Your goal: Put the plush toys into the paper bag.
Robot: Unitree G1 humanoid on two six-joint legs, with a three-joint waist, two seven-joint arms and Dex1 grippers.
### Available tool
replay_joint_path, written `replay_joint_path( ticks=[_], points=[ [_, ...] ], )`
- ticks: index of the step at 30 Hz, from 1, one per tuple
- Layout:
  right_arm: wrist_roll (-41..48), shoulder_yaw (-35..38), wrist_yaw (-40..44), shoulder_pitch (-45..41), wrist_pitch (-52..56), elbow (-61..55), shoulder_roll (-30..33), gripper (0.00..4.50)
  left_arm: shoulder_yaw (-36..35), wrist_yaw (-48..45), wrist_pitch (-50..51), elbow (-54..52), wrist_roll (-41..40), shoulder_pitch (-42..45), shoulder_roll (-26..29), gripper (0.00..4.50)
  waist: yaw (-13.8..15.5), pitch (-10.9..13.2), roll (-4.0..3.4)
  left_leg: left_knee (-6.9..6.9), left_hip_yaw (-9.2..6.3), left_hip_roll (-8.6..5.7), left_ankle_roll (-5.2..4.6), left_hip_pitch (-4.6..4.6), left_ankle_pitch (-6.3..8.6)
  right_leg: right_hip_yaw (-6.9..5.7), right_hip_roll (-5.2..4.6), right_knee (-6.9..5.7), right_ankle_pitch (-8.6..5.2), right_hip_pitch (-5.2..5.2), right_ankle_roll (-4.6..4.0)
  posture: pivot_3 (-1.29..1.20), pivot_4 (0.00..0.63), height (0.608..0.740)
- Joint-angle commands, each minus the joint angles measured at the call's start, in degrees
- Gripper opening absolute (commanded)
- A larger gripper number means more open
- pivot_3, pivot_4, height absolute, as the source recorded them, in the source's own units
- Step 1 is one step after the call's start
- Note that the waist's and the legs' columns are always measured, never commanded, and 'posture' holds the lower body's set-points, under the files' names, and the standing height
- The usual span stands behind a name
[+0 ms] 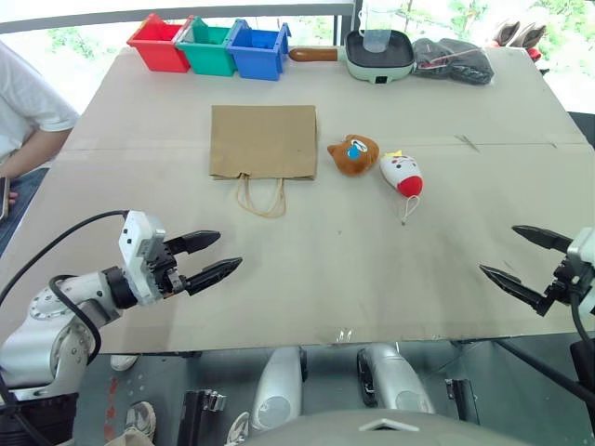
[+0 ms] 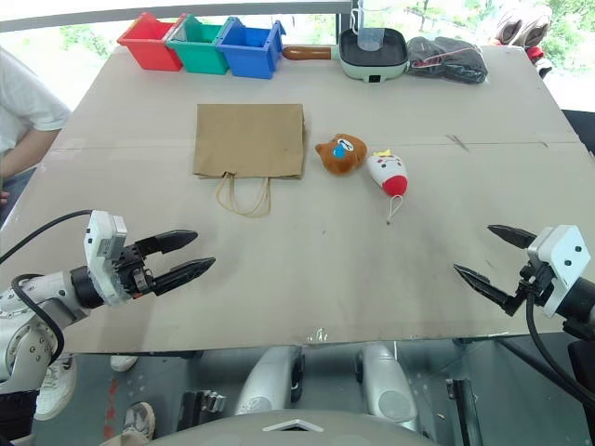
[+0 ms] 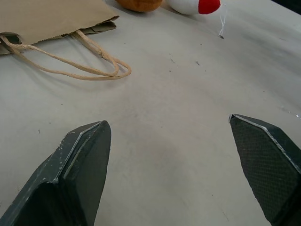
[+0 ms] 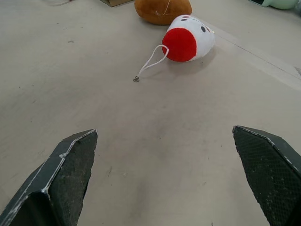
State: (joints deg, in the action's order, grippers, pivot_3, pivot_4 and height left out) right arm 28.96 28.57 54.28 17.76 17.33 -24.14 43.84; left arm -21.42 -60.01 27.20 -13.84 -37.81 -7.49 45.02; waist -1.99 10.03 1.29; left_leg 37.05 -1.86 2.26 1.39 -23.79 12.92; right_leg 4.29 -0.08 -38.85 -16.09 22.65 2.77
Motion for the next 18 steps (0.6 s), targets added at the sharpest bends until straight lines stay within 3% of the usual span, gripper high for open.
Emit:
replay_joint_path(
  ticks=[1,7,13,18],
  points=[
    [1.1,0.5,-1.6,-0.1,-0.8,-3.6,-1.6,4.5,-0.2,1.3,-1.9,0.3,1.7,2.5,0.4,4.38,0.0,0.0,0.0,0.0,0.0,0.0,0.0,0.0,0.0,0.0,0.0,0.0,0.01,0.0,-0.01,0.0,0.15,0.74],
    [-0.4,-11.2,-11.1,-5.9,2.3,-11.8,-7.9,4.5,2.0,9.2,-3.7,11.0,8.5,16.6,0.5,4.38,0.1,0.0,0.05,0.1,-0.01,0.01,0.0,-0.01,0.0,0.0,0.05,-0.05,-0.03,-0.01,0.11,0.0,0.15,0.74],
    [-0.6,-22.0,-15.0,-9.6,7.5,-17.2,-9.6,4.5,13.2,1.8,-32.0,27.4,27.5,24.6,7.9,4.38,0.0,0.0,0.07,-0.06,-0.02,-0.04,0.0,-0.02,0.0,0.0,0.02,-0.02,0.07,0.05,-0.08,0.0,0.15,0.74],
    [-2.2,-25.5,-18.2,-12.2,9.4,-18.2,-10.3,4.5,20.2,0.3,-46.8,40.8,34.8,35.1,5.8,4.38,1.1,0.0,0.09,-0.02,-0.02,-0.07,0.0,-0.09,0.0,-0.03,-0.01,0.0,0.07,0.05,-0.08,0.0,0.15,0.74]
  ],
)
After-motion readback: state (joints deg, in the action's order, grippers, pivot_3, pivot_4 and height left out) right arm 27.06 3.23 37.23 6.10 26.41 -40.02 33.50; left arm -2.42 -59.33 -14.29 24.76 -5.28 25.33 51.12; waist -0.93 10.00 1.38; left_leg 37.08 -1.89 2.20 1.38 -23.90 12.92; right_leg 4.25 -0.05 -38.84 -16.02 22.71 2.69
